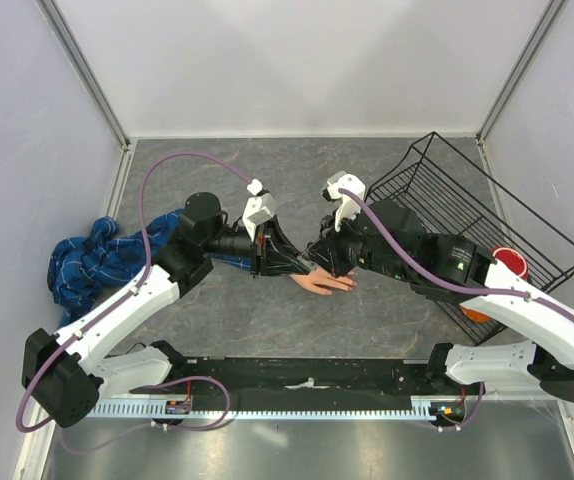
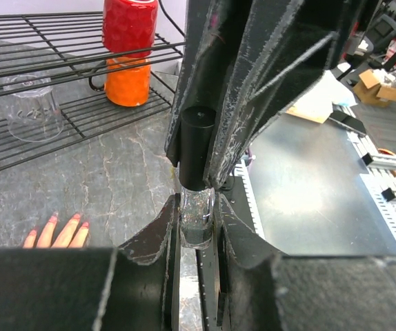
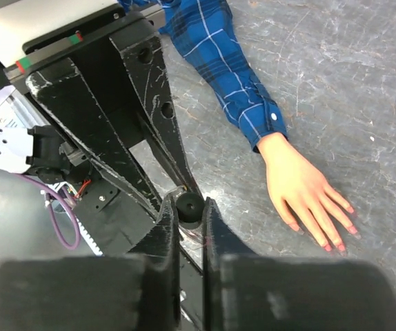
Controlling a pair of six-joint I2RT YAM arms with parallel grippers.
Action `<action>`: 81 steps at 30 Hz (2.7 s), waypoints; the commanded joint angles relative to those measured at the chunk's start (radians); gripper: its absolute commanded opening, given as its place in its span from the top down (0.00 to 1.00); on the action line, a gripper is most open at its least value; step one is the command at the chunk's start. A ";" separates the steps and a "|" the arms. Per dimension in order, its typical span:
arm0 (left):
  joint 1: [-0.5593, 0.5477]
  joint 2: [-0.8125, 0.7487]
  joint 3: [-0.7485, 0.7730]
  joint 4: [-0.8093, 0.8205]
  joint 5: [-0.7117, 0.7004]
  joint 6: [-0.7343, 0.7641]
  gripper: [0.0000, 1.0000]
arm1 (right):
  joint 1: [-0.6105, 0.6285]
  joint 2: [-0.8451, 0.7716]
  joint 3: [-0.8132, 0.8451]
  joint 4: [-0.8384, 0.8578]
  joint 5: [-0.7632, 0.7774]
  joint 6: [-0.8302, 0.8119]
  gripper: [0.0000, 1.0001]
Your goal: Paint the nails
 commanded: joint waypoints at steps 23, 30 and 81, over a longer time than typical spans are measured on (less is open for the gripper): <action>0.008 -0.215 -0.029 -0.090 -0.660 0.108 0.03 | -0.020 -0.315 -0.651 0.055 0.986 0.561 1.00; 0.008 -0.201 -0.020 -0.094 -0.629 0.099 0.05 | -0.029 -0.262 -0.760 0.064 0.959 0.685 1.00; 0.006 -0.190 -0.019 -0.097 -0.626 0.095 0.05 | -0.072 -0.179 -0.765 0.009 0.729 0.687 0.27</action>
